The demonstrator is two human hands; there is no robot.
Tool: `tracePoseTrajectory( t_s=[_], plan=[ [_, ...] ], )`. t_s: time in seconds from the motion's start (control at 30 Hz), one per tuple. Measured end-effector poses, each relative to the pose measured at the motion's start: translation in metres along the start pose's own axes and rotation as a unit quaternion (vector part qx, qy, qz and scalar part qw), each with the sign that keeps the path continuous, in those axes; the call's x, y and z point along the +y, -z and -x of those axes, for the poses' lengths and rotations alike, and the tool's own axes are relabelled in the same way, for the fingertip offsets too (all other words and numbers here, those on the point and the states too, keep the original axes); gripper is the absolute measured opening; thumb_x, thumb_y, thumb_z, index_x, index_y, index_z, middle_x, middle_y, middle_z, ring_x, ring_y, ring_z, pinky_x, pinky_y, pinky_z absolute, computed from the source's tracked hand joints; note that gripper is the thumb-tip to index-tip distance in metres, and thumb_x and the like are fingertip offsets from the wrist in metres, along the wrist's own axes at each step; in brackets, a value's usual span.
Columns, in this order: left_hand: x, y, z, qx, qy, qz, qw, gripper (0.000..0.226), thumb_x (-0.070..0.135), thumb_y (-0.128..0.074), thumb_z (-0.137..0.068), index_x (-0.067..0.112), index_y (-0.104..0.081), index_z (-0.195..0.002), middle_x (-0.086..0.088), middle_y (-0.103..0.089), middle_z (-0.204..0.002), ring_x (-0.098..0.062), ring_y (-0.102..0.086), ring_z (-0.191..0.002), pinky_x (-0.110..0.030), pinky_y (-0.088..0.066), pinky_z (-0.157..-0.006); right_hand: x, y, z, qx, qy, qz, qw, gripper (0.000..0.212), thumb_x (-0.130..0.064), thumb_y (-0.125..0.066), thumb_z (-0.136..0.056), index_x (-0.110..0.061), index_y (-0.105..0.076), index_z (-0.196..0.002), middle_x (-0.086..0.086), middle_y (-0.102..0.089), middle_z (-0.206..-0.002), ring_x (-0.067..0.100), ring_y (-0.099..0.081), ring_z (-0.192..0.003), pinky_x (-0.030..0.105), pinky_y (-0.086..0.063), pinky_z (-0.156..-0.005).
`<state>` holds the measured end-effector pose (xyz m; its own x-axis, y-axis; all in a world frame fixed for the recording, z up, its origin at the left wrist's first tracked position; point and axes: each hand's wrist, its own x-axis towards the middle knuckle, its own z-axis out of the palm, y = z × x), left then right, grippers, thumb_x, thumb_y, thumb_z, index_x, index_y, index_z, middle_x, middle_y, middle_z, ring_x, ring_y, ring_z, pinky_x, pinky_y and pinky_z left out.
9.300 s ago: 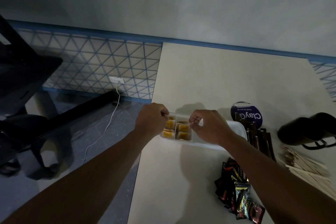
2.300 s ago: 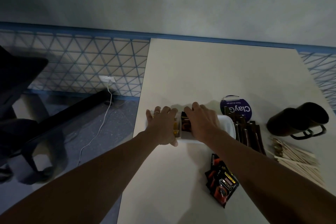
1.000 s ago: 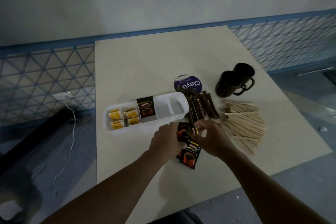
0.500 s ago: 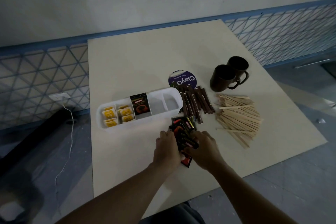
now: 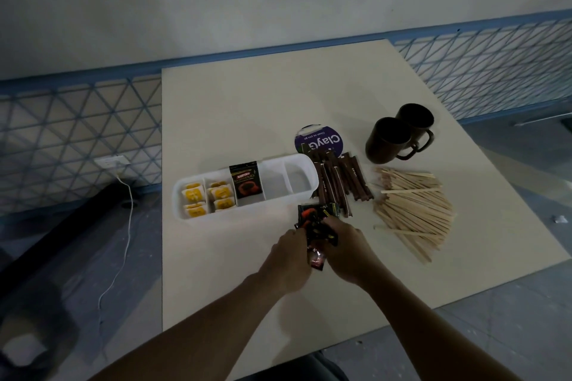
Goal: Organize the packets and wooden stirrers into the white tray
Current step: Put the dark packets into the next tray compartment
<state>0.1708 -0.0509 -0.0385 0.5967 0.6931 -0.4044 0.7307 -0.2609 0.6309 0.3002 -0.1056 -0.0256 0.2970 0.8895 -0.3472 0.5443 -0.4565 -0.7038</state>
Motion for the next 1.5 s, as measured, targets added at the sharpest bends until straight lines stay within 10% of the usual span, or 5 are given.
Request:
tracePoseTrajectory(
  t_s=[0.37, 0.67, 1.07, 1.27, 1.5],
  plan=[
    [0.007, 0.06, -0.005, 0.081, -0.018, 0.12, 0.989, 0.01, 0.013, -0.041, -0.101, 0.013, -0.042, -0.111, -0.01, -0.066, -0.098, -0.022, -0.066, -0.076, -0.042, -0.059, -0.069, -0.05, 0.023, -0.021, -0.023, -0.019, -0.231, 0.972, 0.015, -0.013, -0.049, -0.102, -0.015, -0.058, -0.113, 0.007, -0.063, -0.08, 0.012, -0.057, -0.059, 0.025, -0.047, -0.052],
    [0.005, 0.079, -0.004, 0.167, 0.02, 0.238, 0.957, 0.002, 0.013, -0.038, -0.103, 0.012, -0.039, -0.102, -0.01, -0.059, -0.094, -0.014, -0.055, -0.066, -0.022, -0.05, -0.047, -0.075, 0.009, -0.036, -0.016, 0.033, -0.121, 0.992, 0.018, -0.014, -0.055, -0.097, -0.018, -0.065, -0.083, 0.008, -0.067, -0.069, 0.014, -0.055, -0.056, 0.035, -0.047, -0.056],
    [-0.041, 0.133, -0.002, 0.256, 0.081, 0.057, 0.962, 0.06, 0.031, -0.07, -0.085, 0.012, -0.045, -0.136, -0.014, -0.05, -0.126, -0.03, -0.05, -0.116, -0.046, -0.044, -0.099, -0.109, 0.0, -0.08, 0.028, 0.082, 0.05, 0.995, 0.018, -0.014, -0.066, -0.088, -0.008, -0.064, -0.072, 0.01, -0.069, -0.071, 0.028, -0.066, -0.07, 0.033, -0.052, -0.059],
    [-0.068, 0.15, -0.001, 0.136, 0.137, -0.127, 0.973, 0.112, 0.049, -0.081, -0.071, 0.016, -0.013, -0.154, -0.01, -0.017, -0.159, -0.039, -0.015, -0.146, -0.051, -0.024, -0.117, -0.123, -0.011, -0.099, 0.029, 0.072, 0.089, 0.993, 0.022, -0.015, -0.068, -0.085, -0.008, -0.063, -0.065, 0.008, -0.066, -0.066, 0.025, -0.065, -0.062, 0.031, -0.051, -0.051],
    [-0.081, 0.149, -0.009, 0.062, 0.161, -0.157, 0.972, 0.116, 0.041, -0.081, -0.074, 0.018, -0.002, -0.156, -0.002, 0.0, -0.165, -0.041, 0.007, -0.149, -0.056, -0.008, -0.119, -0.129, -0.026, -0.113, -0.016, 0.069, 0.139, 0.988, 0.026, -0.001, -0.062, -0.074, -0.011, -0.049, -0.054, 0.014, -0.062, -0.07, 0.033, -0.061, -0.067, 0.035, -0.052, -0.053]
  ],
)
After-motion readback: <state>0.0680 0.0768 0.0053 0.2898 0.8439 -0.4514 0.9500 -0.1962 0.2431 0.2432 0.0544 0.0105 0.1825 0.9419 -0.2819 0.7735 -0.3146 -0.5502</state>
